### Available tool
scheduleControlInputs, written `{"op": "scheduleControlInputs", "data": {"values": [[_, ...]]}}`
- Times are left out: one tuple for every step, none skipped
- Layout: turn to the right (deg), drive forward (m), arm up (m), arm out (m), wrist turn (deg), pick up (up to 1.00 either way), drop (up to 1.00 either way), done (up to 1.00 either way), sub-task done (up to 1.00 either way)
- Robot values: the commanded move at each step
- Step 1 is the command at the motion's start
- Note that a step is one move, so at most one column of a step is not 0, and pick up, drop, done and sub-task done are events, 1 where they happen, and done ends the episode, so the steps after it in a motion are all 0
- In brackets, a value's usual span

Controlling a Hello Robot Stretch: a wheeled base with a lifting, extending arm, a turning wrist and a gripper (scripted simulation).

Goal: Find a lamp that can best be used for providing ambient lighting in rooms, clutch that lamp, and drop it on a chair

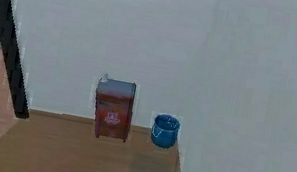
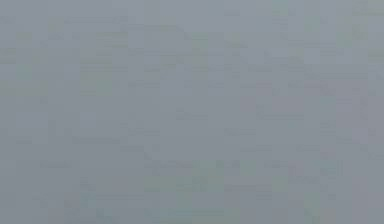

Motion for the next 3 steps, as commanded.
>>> {"op": "scheduleControlInputs", "data": {"values": [[6.0,0.00,0.00,0.00,0.0,0.00,0.00,0.00,0.00],[0.0,0.80,0.00,0.00,0.0,0.00,0.00,0.00,0.00],[-45.0,0.00,0.00,0.00,0.0,0.00,0.00,0.00,0.00]]}}
